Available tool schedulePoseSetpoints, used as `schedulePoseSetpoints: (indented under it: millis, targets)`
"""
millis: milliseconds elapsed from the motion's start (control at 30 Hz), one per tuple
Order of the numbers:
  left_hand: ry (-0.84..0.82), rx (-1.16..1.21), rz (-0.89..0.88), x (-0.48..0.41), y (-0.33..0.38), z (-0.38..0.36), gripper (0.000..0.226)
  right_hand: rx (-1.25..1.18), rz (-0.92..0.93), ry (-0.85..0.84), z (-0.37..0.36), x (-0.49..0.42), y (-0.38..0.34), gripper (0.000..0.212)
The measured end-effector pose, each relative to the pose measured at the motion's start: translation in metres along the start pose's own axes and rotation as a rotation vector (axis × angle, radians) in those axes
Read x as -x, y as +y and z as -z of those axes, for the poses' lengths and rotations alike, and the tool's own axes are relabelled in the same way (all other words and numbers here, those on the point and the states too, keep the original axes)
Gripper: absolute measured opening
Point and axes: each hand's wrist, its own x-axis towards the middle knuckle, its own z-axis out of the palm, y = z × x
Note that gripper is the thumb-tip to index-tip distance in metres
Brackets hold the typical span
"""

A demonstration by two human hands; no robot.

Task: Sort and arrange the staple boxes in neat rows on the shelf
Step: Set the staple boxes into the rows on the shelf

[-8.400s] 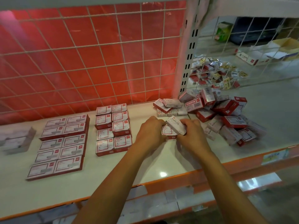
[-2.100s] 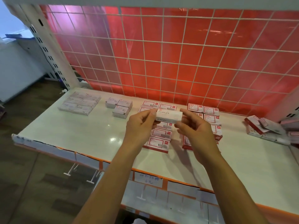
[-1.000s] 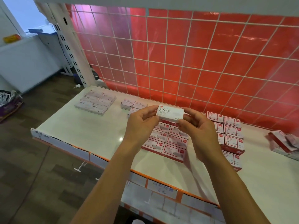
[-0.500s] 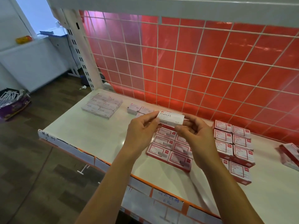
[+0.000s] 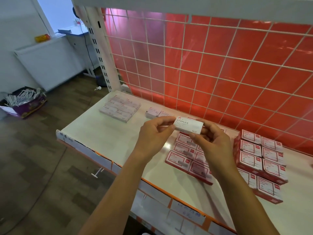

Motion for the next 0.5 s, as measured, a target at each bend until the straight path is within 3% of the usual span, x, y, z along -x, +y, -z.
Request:
schedulePoseSetpoints:
  millis: [500]
  targets:
    - [-0.011,-0.001,0.015,-0.010,-0.014,0.020,0.027,-0.021,-0.035,-0.007,-0.022,-0.011,0.015,0.048]
